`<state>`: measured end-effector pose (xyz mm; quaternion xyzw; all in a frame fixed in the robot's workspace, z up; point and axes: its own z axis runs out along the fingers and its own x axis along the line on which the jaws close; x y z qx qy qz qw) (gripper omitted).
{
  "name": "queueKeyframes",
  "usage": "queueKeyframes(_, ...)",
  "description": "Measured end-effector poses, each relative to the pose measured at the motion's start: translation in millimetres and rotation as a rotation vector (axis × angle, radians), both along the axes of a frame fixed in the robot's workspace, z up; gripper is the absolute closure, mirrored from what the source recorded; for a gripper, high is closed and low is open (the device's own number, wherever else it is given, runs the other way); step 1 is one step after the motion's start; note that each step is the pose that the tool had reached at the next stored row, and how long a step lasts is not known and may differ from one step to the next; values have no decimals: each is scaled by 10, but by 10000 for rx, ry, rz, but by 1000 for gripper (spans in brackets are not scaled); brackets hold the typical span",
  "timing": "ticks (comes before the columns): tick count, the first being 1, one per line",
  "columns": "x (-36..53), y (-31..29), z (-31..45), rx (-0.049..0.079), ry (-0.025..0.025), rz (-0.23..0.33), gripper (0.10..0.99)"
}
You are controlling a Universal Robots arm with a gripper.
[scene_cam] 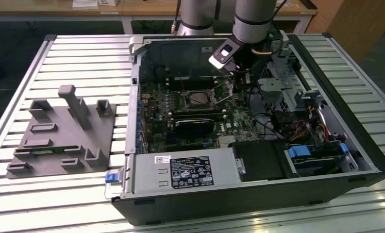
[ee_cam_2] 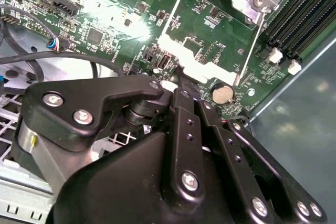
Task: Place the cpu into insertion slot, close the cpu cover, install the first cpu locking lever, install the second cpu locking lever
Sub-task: 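Close the cpu cover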
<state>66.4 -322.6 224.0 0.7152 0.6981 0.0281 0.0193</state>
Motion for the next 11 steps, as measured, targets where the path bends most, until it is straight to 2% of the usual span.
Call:
queueKeyframes(1, 1, 0, 0, 0, 13, 2, 980)
queueKeyframes(2, 1, 0, -1, 2, 54, 2, 980)
queueKeyframes(3, 1, 0, -1, 2, 128, 1, 980)
queueKeyframes(4, 3, 0, -2, 0, 253, 0, 980)
queueKeyframes(6, 11, 0, -2, -10, 571, 5, 980)
queueKeyframes(7, 13, -1, -1, -11, 680, 5, 980)
queueKeyframes(8, 12, 0, -2, -8, 702, 3, 980)
queueKeyframes(11, 11, 0, -4, -3, 717, -1, 980)
